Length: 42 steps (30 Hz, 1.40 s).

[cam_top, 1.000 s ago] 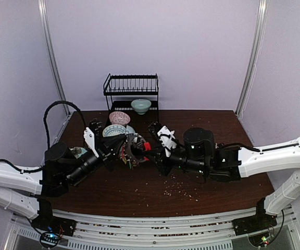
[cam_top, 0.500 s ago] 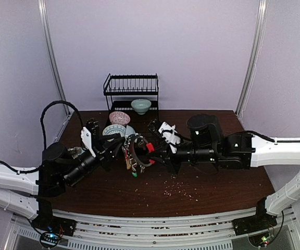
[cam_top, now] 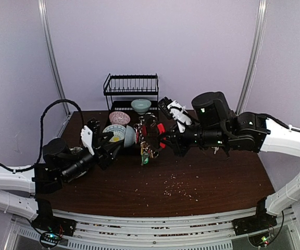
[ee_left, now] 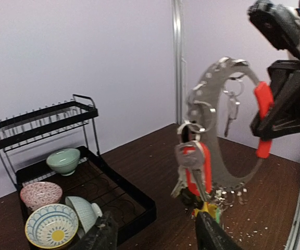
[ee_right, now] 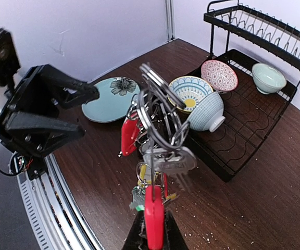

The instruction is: Put the keys on the keyring

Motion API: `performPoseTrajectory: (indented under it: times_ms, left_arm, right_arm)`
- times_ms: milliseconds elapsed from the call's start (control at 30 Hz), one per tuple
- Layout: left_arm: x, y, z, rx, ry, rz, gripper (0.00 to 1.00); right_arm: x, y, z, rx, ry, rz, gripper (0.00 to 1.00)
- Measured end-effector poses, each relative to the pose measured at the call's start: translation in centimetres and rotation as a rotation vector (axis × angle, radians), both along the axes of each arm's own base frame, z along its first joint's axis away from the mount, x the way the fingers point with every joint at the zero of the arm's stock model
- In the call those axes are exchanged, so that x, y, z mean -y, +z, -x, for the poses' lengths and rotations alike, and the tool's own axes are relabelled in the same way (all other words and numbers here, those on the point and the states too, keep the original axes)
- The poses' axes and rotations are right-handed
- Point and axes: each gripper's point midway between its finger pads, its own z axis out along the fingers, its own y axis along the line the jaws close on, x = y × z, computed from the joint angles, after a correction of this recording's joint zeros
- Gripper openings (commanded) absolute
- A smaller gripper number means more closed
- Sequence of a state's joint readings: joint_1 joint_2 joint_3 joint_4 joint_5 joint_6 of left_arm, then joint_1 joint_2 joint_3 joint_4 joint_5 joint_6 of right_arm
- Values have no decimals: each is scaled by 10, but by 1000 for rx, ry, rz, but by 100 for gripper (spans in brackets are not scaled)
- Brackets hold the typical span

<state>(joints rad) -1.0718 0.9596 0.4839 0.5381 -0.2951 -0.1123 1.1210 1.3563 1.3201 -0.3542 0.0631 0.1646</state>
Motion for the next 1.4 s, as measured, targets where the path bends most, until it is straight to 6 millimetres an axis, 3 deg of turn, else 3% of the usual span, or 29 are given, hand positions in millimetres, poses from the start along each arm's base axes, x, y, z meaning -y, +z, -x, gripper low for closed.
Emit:
performPoseTrajectory:
  times_ms: [167,333,533,667,900,1167,1400]
  left_arm:
    - [30,-10,25,37,-181,-47,34]
    - [69,-37,55,46,-340,-97,25]
    - [89,-59,58,8,-393,-95,26]
    - [102,-63,46,-31,-388,-71,29]
    - [96,-64,11,-81,-308,2,30]
    - [88,-43,-2,-61,-277,102,29]
    - [80,-37,-14,-51,-237,128,29]
  right_arm:
    - [-1,3,-15,-86,-147,-134,0]
    - [-4,-2,-27,-144,-250,-279,0]
    - [-8,6,-33,-171,-293,-381,0]
    - [-10,13,-34,-176,-294,-422,0]
    - [-14,15,-31,-181,-282,-439,0]
    - [-16,17,-29,-181,-272,-445,0]
    - [-19,18,-25,-179,-249,-444,0]
